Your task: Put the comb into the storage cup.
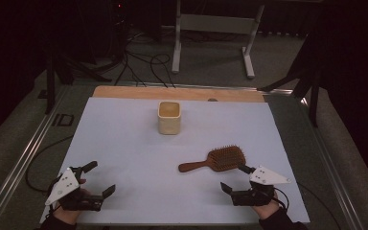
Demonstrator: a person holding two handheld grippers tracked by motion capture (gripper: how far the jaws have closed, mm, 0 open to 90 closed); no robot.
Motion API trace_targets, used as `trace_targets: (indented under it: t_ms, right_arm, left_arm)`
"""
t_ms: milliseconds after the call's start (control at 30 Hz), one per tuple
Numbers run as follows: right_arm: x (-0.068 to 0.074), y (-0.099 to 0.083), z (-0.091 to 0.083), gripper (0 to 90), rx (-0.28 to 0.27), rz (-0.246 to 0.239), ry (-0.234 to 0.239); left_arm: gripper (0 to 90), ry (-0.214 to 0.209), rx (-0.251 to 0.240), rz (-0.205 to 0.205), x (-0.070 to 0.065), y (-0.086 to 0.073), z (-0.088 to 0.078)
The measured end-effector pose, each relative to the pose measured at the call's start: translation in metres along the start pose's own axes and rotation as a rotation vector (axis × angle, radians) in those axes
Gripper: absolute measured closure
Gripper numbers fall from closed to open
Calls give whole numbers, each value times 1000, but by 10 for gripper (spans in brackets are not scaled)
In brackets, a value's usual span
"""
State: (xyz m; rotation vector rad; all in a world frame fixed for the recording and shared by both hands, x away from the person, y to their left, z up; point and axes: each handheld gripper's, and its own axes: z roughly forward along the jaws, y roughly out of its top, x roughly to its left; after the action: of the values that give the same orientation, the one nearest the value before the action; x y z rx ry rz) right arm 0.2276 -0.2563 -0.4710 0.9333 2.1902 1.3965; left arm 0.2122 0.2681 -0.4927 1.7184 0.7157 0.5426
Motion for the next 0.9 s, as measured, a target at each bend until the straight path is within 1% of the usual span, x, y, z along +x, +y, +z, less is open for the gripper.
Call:
trace_targets:
  t_ms: [100, 167, 267, 367, 433, 500, 567, 600, 633, 900]
  right_arm:
    - [2, 11, -5, 90, -8, -20, -4]
    - [2, 19, -7, 90, -18, -18, 0]
    - [1, 31, -10, 90, -27, -34, -8]
    - [-2, 44, -12, 90, -44, -38, -8]
    - [-3, 50, -13, 90, -50, -41, -8]
    - [-4, 56, -11, 90, -53, -37, -3]
    - [-5, 60, -8, 91, -45, -40, 1]
    - [-5, 63, -6, 91, -44, -50, -1]
    - [-5, 65, -5, 91, -43, -47, 6]
    - [-1, 80, 17, 91, -32, -66, 34]
  left_arm:
    - [0, 0, 2, 0, 1, 0, 1]
    - [1, -2, 2, 2, 1, 0, 1]
    - [1, -5, 4, 6, 0, 0, 1]
    - [1, -6, 0, 3, 0, 1, 1]
    - [1, -6, 0, 3, 0, 1, 1]
    - [1, -9, 2, 2, -1, 1, 1]
    - [1, -9, 2, 1, -1, 1, 1]
    - [1, -9, 2, 0, 0, 1, 1]
    - [1, -8, 2, 0, 0, 1, 1]
    - [1, -10, 8, 8, -1, 1, 1]
